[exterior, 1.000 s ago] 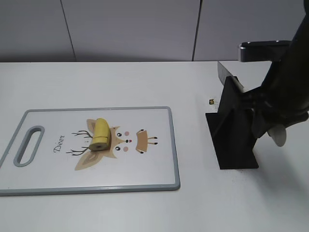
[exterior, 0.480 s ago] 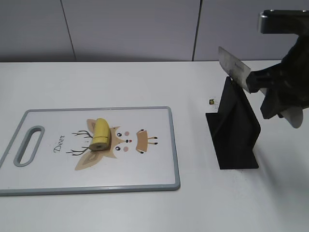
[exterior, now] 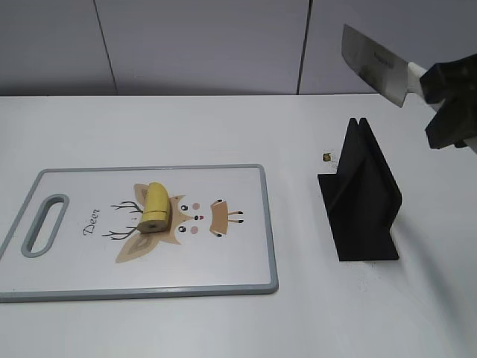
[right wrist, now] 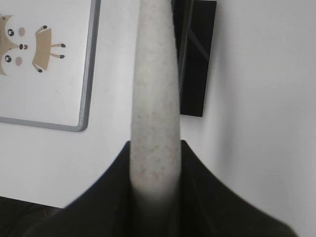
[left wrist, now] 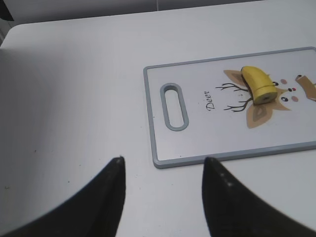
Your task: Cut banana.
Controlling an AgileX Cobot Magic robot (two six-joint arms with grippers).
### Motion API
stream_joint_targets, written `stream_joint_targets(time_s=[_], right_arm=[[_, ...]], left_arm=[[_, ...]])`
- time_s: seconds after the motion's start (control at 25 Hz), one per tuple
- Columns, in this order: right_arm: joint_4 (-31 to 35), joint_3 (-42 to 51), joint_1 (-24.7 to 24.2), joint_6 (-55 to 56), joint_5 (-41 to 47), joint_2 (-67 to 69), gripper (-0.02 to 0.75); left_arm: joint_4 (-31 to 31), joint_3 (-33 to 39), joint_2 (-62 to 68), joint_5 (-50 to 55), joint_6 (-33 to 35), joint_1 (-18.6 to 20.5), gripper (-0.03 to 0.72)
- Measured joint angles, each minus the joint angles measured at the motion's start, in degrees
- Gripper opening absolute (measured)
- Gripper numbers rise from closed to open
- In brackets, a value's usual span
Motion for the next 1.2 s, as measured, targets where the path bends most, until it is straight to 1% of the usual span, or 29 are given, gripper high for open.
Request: stream_joint_targets(time_s=[0.24, 0.4, 0.64, 0.76, 0.92, 1.08, 1.2], right_arm=[[0.0, 0.0, 0.0, -0.5, 0.0, -4.2, 0.163], [0.0, 0.0, 0.0, -5.0, 0.1, -6.2, 0.163], [0.0, 0.0, 0.0, -18.4, 0.6, -6.4, 0.163], [0.1, 0.0, 0.0, -24.1, 0.7, -6.4, 0.163], [2.2, 0.0, 0.0, -33.1, 0.9, -5.9, 0.163], [4.5, -1.1, 0.0, -39.3, 4.3, -2.4, 0.163], [5.6, -3.7, 0.0, -42.6, 5.3, 1.1, 0.163]], left_arm=[[0.0, 0.0, 0.0, 0.0, 0.0, 0.0, 0.49], [0.0, 0.0, 0.0, 0.0, 0.0, 0.0, 0.49], [-0.6, 0.0, 0.0, 0.0, 0.0, 0.0, 0.49], [-2.2, 0.0, 0.0, -0.2, 0.0, 0.0, 0.49], [-4.1, 0.0, 1.9, -0.6, 0.5, 0.0, 0.49], [-4.6, -0.6, 7.8, -1.1, 3.5, 0.0, 0.49], [-5.8, -2.7, 12.5, -3.5, 8.2, 0.0, 0.49]])
